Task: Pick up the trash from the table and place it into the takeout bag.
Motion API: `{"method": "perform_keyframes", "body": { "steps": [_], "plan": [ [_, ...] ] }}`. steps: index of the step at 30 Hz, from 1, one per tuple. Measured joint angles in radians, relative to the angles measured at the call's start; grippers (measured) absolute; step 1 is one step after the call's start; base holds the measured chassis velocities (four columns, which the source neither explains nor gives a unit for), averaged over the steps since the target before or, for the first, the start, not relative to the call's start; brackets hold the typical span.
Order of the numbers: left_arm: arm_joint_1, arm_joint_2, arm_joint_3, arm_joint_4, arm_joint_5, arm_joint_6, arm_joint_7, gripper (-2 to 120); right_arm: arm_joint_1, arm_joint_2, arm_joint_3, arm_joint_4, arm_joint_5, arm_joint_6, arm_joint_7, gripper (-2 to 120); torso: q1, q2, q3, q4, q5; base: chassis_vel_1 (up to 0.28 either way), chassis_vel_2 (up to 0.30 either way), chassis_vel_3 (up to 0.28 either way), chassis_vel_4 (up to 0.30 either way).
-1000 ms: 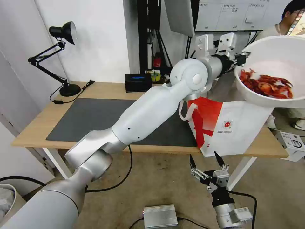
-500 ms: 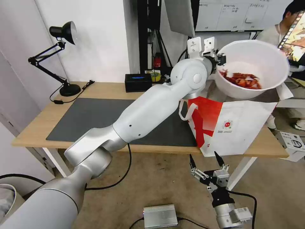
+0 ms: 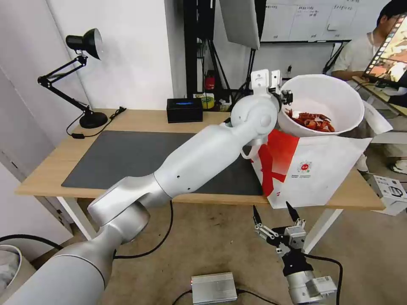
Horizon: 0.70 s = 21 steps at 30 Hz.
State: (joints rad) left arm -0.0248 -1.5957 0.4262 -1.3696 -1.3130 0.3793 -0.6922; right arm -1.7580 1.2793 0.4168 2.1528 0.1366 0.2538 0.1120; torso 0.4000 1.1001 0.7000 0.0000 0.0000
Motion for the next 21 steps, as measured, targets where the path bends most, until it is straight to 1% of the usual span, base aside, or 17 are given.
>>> {"method": "perform_keyframes", "body": {
  "steps": [12, 14, 15, 17, 18, 19, 21],
  "plan": [
    [0.013, 0.001, 0.007, 0.006, 0.025, 0.004, 0.01, 0, 0.0, 0.0, 0.0, 0.0, 0.0, 0.0, 0.0, 100, 0.0, 0.0, 0.0, 0.0, 0.0, 0.0, 0.0, 0.0, 0.0],
    [0.014, 0.001, 0.008, 0.005, 0.027, 0.004, 0.012, 5, 0.0, 0.0, 0.0, 0.0, 0.0, 0.0, 0.0, 100, 0.0, 0.0, 0.0, 0.0, 0.0, 0.0, 0.0, 0.0, 0.0],
    [0.014, 0.001, 0.008, 0.005, 0.027, 0.004, 0.012, 5, 0.0, 0.0, 0.0, 0.0, 0.0, 0.0, 0.0, 100, 0.0, 0.0, 0.0, 0.0, 0.0, 0.0, 0.0, 0.0, 0.0],
    [0.014, 0.001, 0.01, 0.003, 0.029, 0.004, 0.014, 13, 0.0, 0.0, 0.0, 0.0, 0.0, 0.0, 0.0, 100, 0.0, 0.0, 0.0, 0.0, 0.0, 0.0, 0.0, 0.0, 0.0],
    [0.013, 0.001, 0.011, 0.003, 0.029, 0.005, 0.015, 20, 0.0, 0.0, 0.0, 0.0, 0.0, 0.0, 0.0, 100, 0.0, 0.0, 0.0, 0.0, 0.0, 0.0, 0.0, 0.0, 0.0],
    [0.013, 0.001, 0.011, 0.003, 0.029, 0.005, 0.015, 20, 0.0, 0.0, 0.0, 0.0, 0.0, 0.0, 0.0, 100, 0.0, 0.0, 0.0, 0.0, 0.0, 0.0, 0.0, 0.0, 0.0],
    [0.01, 0.001, 0.012, 0.002, 0.032, 0.005, 0.018, 31, 0.0, 0.0, 0.0, 0.0, 0.0, 0.0, 0.0, 100, 0.0, 0.0, 0.0, 0.0, 0.0, 0.0, 0.0, 0.0, 0.0]
  ]
}}
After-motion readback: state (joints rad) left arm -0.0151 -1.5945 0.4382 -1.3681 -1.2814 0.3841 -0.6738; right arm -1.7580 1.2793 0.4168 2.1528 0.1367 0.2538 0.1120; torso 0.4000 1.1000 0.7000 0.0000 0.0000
